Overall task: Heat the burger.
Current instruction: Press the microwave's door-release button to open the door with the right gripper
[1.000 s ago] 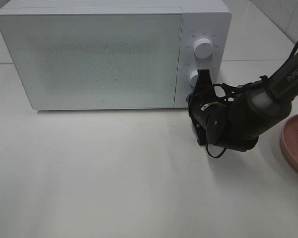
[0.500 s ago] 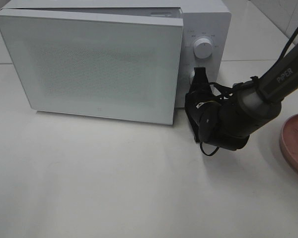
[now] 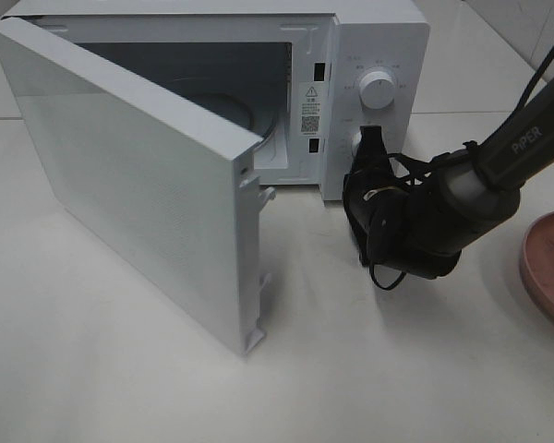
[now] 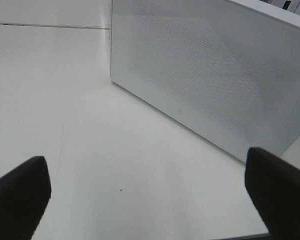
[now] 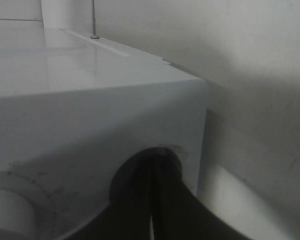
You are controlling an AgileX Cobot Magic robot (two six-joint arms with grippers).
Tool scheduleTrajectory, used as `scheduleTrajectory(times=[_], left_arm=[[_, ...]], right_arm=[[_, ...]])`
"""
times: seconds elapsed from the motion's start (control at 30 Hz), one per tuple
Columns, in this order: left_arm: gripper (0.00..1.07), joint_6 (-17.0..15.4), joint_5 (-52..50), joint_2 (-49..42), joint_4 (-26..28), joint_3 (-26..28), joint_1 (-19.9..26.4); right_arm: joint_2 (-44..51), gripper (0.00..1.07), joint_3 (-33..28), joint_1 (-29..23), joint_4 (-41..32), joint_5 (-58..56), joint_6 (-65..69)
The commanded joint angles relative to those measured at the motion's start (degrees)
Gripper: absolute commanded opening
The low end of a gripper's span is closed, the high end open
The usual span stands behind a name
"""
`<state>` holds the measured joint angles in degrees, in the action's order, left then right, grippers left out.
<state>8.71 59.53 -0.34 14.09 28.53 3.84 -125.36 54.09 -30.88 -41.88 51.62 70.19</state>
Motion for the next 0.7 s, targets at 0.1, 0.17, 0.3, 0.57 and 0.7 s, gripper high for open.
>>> scheduleTrajectory(times=[0.1,0.17,0.3,0.57,0.7], left_arm=[[0.98,0.0,-0.3,-0.8,0.2,-0.1,0.3],[0.98,0.0,-0.3,-0.8,0.2,-0.1,0.3],[0.98,0.0,-0.3,-0.8,0.2,-0.1,0.3],[0.98,0.0,-0.3,-0.8,0.2,-0.1,0.3],[0.98,0.0,-0.3,-0.8,0.2,-0.1,0.3]], right_arm=[[2.6,0.00,3.0,1.5,3.6,8.0,-0.5],[3.3,0.00,1.9,1.1,3.3,7.0,0.0],[3.6,0.00,0.9,0.5,3.2,4.2,2.7],[5.8,0.00,-2.4,-1.3,2.3,-3.0,-0.9],[6.7,0.00,-3.1,-1.3,2.2,-5.6,-3.4]])
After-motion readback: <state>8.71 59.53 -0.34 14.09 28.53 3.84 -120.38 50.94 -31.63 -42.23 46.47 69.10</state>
